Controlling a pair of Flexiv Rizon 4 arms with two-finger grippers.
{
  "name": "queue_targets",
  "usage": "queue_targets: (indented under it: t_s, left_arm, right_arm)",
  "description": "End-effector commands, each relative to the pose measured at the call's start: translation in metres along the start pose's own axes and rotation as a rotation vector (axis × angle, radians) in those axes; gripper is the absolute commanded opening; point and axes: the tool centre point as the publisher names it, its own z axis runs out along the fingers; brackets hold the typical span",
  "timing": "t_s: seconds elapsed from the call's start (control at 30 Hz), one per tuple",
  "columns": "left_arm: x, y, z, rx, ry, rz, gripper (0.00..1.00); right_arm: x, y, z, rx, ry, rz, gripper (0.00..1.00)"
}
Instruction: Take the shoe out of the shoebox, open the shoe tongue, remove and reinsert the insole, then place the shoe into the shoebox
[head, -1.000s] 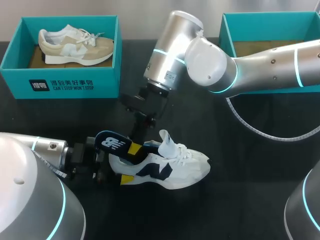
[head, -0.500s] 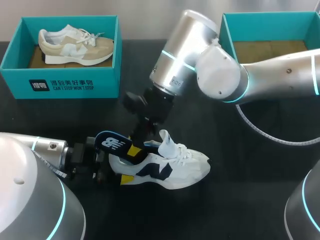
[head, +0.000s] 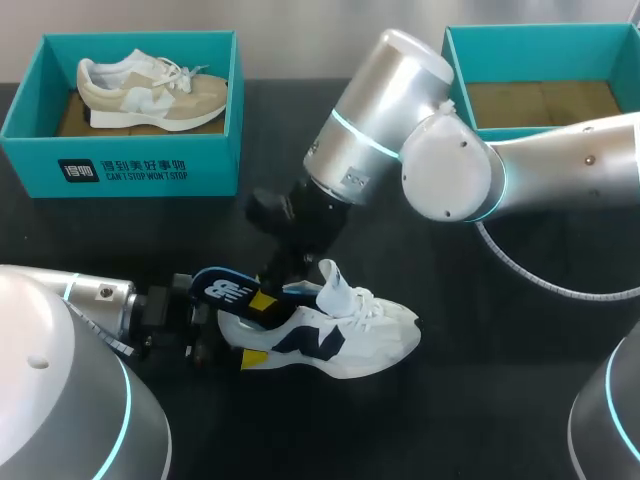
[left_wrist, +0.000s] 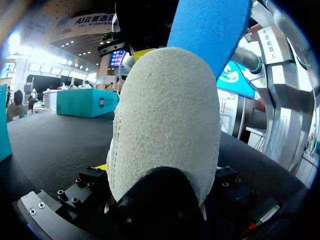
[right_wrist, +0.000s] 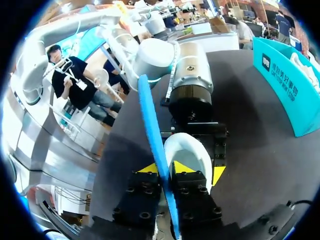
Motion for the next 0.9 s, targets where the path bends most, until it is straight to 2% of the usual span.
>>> queue_targets:
  t_s: [0.03,0.23,0.5,0.6,0.9]
  left_arm:
    - [-0.002,0.004,0.002,-0.001,-0.002,0.0,0.0]
    - [-0.002,0.004,0.002,-0.001,-0.002,0.0,0.0]
    - [-0.002,0.004,0.002,-0.001,-0.002,0.0,0.0]
    - [-0.002,0.004,0.002,-0.001,-0.002,0.0,0.0]
    - [-0.002,0.004,0.002,-0.001,-0.002,0.0,0.0]
  right_arm:
    - [0.003,-0.001,0.001,-0.009,-0.015,0.001,0.0]
    - [0.003,0.003,-0.002,-0.024,-0.029,-0.007,0.0]
    - [0.002,0.021,-0.008,-0.04,-0.047,-0.044,0.0]
    - [0.004,0.03,-0.011,-0.099,-0.048,-0.066,0.0]
    - [0.004,0.03,-0.011,-0.099,-0.048,-0.066,0.0]
